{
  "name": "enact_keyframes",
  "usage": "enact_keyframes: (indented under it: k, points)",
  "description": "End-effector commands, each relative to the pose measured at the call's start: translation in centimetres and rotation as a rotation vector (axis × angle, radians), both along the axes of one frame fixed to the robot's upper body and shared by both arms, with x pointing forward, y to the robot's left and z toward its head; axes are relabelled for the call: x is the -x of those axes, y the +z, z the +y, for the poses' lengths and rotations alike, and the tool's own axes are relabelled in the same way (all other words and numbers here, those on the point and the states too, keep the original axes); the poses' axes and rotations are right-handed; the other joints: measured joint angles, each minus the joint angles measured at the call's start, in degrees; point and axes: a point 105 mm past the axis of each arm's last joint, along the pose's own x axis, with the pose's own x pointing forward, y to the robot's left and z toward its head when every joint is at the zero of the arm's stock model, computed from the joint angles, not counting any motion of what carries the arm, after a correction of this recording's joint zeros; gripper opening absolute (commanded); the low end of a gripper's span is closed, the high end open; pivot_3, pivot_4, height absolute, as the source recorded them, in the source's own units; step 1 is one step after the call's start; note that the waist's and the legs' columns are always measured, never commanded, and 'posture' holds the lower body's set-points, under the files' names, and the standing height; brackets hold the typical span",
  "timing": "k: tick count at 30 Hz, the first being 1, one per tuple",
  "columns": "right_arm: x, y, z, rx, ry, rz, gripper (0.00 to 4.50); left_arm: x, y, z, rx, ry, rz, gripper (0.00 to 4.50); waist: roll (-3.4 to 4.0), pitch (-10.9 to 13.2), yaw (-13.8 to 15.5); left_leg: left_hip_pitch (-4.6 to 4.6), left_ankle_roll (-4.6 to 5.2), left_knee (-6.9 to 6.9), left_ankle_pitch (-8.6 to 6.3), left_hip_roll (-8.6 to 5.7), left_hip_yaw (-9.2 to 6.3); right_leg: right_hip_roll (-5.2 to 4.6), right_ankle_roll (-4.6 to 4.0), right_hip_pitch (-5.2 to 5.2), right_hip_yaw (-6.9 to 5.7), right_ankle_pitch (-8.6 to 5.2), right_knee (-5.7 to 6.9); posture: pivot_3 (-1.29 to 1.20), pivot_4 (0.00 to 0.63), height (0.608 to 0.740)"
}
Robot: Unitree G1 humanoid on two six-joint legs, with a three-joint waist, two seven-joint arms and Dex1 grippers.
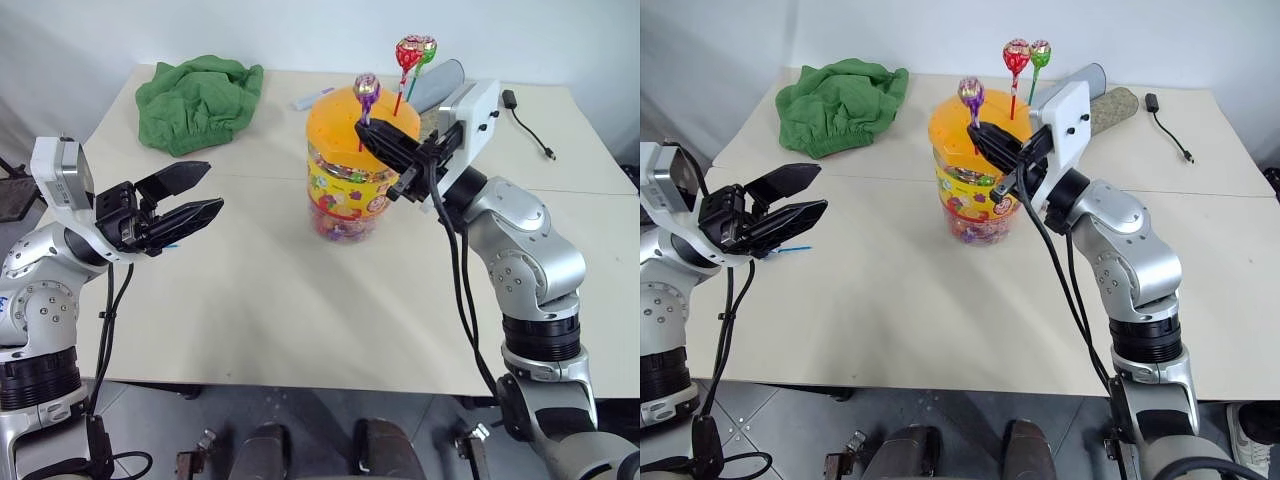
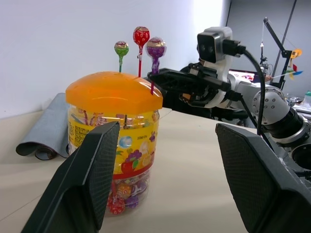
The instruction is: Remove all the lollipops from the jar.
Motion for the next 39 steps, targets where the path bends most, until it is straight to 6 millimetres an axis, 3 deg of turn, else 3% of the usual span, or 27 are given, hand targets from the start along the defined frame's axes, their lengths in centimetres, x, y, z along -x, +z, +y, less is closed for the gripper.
enact_keyframes:
  k: [1, 5, 8, 10, 12, 14, 20, 23, 25, 29, 30, 32, 34, 39]
  points:
    - [1.8, 3.0, -2.2, -0.13, 0.043, -0.129, 0.03, 0.0, 1.0, -0.2, 0.002, -0.008, -0.062, 3.37, 0.0, 0.0, 0.1, 0.0, 0.0, 0.0, 0.0, 0.0, 0.0, -0.01, 0.0, 0.01, 0.0, 0.0, 0.0, 0.0, 0.15, 0.74]
    - [3.0, 3.7, -7.1, -0.174, -0.036, -0.182, 0.03, -0.2, 1.0, -0.6, -0.004, -0.028, -0.084, 3.37, 0.0, 0.0, 0.7, -0.02, 0.01, 0.05, 0.0, 0.01, -0.09, -0.04, 0.0, 0.11, -0.02, 0.0, -0.01, 0.0, 0.15, 0.74]
    - [2.1, 1.8, -11.8, -0.043, -0.25, -0.093, 0.03, -0.2, 1.0, -1.0, -0.016, -0.053, -0.109, 3.37, -0.01, 0.0, 1.0, -0.02, 0.05, 0.01, -0.03, -0.05, -0.02, -0.06, 0.01, 0.11, -0.01, 0.0, -0.08, 0.0, 0.15, 0.74]
    - [1.6, -1.8, -16.2, 0.127, -0.433, 0.112, 0.03, -0.1, 0.3, -1.7, -0.056, -0.095, -0.098, 3.37, 0.0, 0.0, 1.7, -0.03, 0.05, -0.04, -0.03, -0.1, 0.08, -0.05, 0.0, 0.09, -0.04, 0.0, -0.17, 0.0, 0.15, 0.74]
    - [1.8, -4.2, -18.2, 0.256, -0.509, 0.24, 0.03, -0.1, -0.2, -2.0, -0.08, -0.115, -0.094, 3.37, -0.01, 0.0, 1.8, -0.01, 0.07, -0.04, -0.04, -0.13, 0.12, -0.04, 0.0, 0.13, -0.05, 0.0, -0.19, 0.0, 0.15, 0.74]
    - [2.1, -8.5, -20.8, 0.362, -0.617, 0.405, 0.03, -0.2, -1.1, -2.4, -0.117, -0.145, -0.082, 3.37, 0.01, 0.0, 1.6, -0.02, 0.08, -0.04, -0.04, -0.14, 0.24, -0.05, 0.0, 0.13, -0.02, 0.0, -0.27, 0.0, 0.15, 0.74]
    - [3.0, -14.9, -23.4, 0.468, -0.681, 0.678, 0.03, -0.5, -1.9, -2.8, -0.17, -0.162, -0.09, 3.37, 0.03, 0.0, 1.4, 0.07, 0.08, 0.0, -0.04, -0.05, 0.56, -0.02, -0.04, 0.08, 0.15, 0.01, -0.26, 0.0, 0.15, 0.74]
    - [3.4, -15.9, -23.3, 0.453, -0.622, 0.735, 0.7, -0.5, -1.8, -2.9, -0.172, -0.159, -0.094, 3.37, 0.03, 0.0, 1.7, 0.05, 0.08, 0.06, -0.04, 0.0, 0.53, -0.03, -0.05, 0.08, 0.14, 0.02, -0.26, 0.0, 0.15, 0.74]
    - [3.4, -15.5, -22.9, 0.459, -0.58, 0.71, 1.37, -0.4, -1.6, -2.9, -0.169, -0.154, -0.098, 3.37, 0.02, 0.0, 1.8, 0.03, 0.1, 0.11, -0.05, 0.03, 0.51, -0.04, -0.05, 0.1, 0.13, 0.02, -0.27, 0.0, 0.15, 0.74]
    - [2.3, -8.6, -19.7, 0.356, -0.426, 0.307, 2.71, -0.5, -0.9, -2.3, -0.122, -0.109, -0.106, 3.37, 0.03, 0.0, 1.6, -0.01, 0.1, 0.19, -0.06, 0.03, 0.48, -0.04, -0.05, 0.11, 0.12, 0.02, -0.29, 0.0, 0.15, 0.74]
    - [2.3, -7.4, -18.9, 0.322, -0.388, 0.248, 2.71, -0.6, -0.8, -2.2, -0.107, -0.098, -0.108, 3.37, 0.05, 0.0, 1.4, 0.0, 0.1, 0.19, -0.06, 0.03, 0.5, -0.03, -0.05, 0.11, 0.13, 0.02, -0.3, 0.0, 0.15, 0.74]
    - [2.8, -3.7, -14.7, 0.225, -0.188, 0.098, 2.71, -0.8, -0.4, -1.8, -0.064, -0.074, -0.102, 3.37, 0.06, 0.0, 1.2, 0.01, 0.1, 0.19, -0.06, 0.06, 0.49, -0.01, -0.05, 0.11, 0.13, 0.02, -0.28, 0.0, 0.15, 0.74]
    - [2.9, -1.6, -11.4, 0.169, -0.065, 0.022, 2.71, -1.0, -0.1, -1.6, -0.024, -0.053, -0.098, 3.37, 0.06, 0.0, 1.1, 0.02, 0.08, 0.21, -0.06, 0.12, 0.42, 0.04, -0.07, 0.11, 0.11, 0.03, -0.26, 0.0, 0.15, 0.74]
    - [1.2, 0.4, -7.6, 0.162, -0.033, 0.005, 2.71, -1.4, 0.0, -1.6, 0.001, -0.032, -0.09, 3.37, 0.06, 0.0, 1.7, -0.05, 0.08, 0.38, -0.12, 0.12, 0.11, 0.01, -0.07, 0.14, 0.03, 0.03, -0.2, 0.0, 0.15, 0.74]
